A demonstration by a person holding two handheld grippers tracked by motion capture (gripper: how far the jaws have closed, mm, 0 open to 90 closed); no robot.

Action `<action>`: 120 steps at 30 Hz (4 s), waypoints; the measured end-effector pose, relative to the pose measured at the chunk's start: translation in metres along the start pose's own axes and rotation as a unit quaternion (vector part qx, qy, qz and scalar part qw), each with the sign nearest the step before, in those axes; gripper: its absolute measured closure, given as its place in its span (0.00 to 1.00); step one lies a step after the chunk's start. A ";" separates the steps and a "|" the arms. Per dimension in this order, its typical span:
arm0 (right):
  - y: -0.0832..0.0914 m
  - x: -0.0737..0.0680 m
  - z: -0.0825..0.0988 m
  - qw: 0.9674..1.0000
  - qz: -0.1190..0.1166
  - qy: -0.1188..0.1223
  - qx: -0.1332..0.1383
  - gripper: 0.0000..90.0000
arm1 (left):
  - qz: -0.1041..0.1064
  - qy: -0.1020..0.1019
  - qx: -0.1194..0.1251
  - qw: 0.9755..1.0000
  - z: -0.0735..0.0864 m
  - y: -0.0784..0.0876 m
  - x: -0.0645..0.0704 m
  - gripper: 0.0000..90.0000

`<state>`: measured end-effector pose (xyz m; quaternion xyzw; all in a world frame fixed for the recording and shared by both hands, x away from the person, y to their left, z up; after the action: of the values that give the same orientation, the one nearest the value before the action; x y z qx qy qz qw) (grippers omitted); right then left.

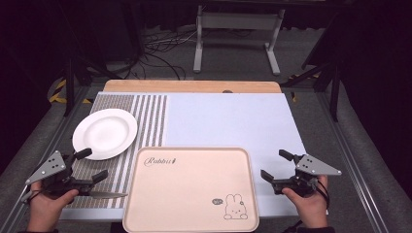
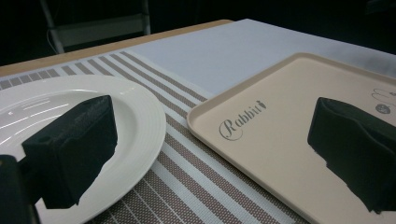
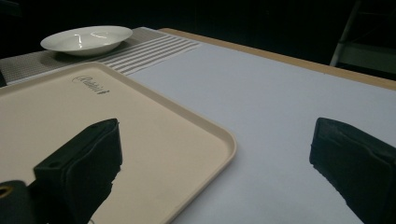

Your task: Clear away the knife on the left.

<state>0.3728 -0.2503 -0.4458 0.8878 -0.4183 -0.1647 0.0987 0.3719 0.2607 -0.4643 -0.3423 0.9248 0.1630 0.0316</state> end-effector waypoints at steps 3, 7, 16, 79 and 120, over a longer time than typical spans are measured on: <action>0.000 0.000 0.001 1.000 0.001 -0.001 -0.001 0.04 | 0.000 -0.004 -0.004 1.000 0.001 -0.001 0.001 0.03; -0.001 0.001 0.005 1.000 -0.002 -0.004 -0.010 0.04 | 0.000 -0.009 -0.007 1.000 0.001 -0.002 0.002 0.03; -0.002 0.001 0.003 1.000 0.000 -0.003 -0.004 0.04 | 0.041 0.004 -0.018 0.999 0.004 -0.002 0.011 0.06; -0.004 -0.003 0.009 0.999 -0.025 0.008 -0.019 0.07 | 0.199 -0.240 -0.440 0.842 0.057 0.038 -0.006 0.17; -0.006 -0.020 0.011 0.997 -0.079 -0.004 -0.024 0.06 | 0.330 -0.338 -0.534 0.702 0.089 0.046 -0.008 0.84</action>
<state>0.3608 -0.2318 -0.4536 0.9149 -0.3431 -0.1853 0.1048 0.3433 0.3273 -0.5342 0.1028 0.6641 0.7340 0.0983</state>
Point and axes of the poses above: each handheld gripper's, and its own axes: y roughly backward along the jaws, z roughly out of its underside, x roughly to its right, the point moved 10 cm from there along -y, roughly forward along the jaws, and after that the axes turned 14 degrees about -y, right-handed, at the moved point
